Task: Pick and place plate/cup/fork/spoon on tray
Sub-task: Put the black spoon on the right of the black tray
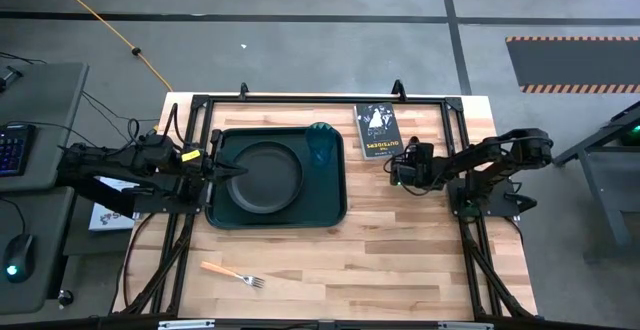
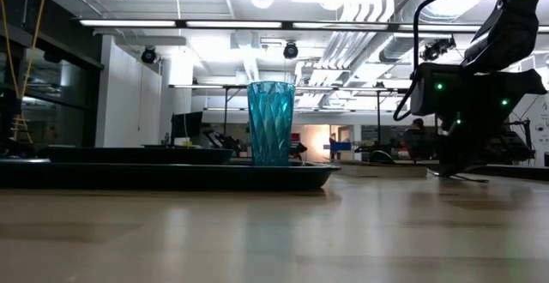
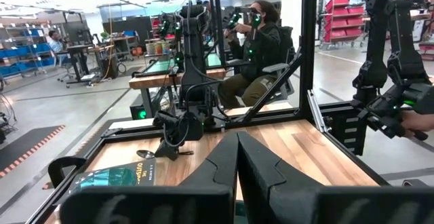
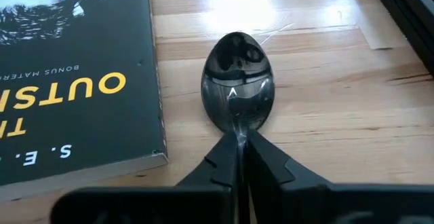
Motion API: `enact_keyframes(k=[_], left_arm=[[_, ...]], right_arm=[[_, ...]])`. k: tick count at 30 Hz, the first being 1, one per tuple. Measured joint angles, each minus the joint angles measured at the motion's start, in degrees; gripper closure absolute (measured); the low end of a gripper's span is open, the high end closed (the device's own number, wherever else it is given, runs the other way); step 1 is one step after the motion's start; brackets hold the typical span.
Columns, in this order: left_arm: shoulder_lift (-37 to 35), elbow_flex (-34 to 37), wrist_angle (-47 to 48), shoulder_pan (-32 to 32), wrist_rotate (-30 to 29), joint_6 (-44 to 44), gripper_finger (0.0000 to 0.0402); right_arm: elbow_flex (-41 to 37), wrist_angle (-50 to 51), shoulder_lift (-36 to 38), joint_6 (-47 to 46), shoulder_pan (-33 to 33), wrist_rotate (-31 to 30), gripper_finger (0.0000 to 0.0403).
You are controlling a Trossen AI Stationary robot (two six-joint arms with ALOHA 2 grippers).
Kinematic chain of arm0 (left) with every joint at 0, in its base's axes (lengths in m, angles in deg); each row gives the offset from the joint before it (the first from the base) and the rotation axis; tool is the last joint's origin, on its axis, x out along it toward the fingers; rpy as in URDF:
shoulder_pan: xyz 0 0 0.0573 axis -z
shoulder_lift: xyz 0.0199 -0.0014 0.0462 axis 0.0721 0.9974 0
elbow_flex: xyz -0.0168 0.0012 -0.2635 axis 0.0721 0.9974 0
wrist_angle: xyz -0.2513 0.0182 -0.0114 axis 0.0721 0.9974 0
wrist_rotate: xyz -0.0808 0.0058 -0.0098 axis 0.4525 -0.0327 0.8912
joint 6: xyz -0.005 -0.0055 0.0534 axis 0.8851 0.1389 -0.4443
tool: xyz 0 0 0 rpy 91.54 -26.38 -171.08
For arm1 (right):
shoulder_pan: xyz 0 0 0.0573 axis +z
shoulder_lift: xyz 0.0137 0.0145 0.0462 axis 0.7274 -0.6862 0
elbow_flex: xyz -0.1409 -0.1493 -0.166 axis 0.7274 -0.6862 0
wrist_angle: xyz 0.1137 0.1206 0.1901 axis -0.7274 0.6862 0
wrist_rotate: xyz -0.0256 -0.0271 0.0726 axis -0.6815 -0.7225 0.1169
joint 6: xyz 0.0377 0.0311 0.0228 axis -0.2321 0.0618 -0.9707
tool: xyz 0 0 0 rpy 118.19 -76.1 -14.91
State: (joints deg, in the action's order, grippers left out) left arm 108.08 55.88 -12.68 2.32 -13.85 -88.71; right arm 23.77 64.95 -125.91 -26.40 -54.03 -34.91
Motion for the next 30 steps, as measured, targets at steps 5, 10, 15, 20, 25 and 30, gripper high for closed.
enact_keyframes(k=[5,10,15,20,25,30], left_arm=[[0.0,0.0,-0.01,0.01,0.0,0.0,0.0402],[0.0,0.0,-0.02,0.0,-0.09,0.0,0.0401],[0.0,0.0,-0.02,0.0,-0.24,-0.04,0.0401],[0.0,0.0,-0.12,0.01,-0.24,-0.09,0.0401],[0.0,0.0,-0.13,0.0,-0.24,-0.09,0.0401],[0.0,0.0,-0.15,0.02,-0.24,-0.09,0.0402]], right_arm=[[-0.14,1.38,3.37,1.78,-0.03,1.86,0.0399],[-0.22,3.76,8.27,3.82,0.3,5.24,0.0401],[-0.26,4.73,11.83,4.26,2.84,3.78,0.0402],[-0.26,5.43,14.67,4.27,4.84,0.59,0.0402],[-0.26,5.7,16.38,4.29,5.7,-2.07,0.0402],[-0.22,5.66,16.94,5.33,5.7,-2.5,0.0403]])
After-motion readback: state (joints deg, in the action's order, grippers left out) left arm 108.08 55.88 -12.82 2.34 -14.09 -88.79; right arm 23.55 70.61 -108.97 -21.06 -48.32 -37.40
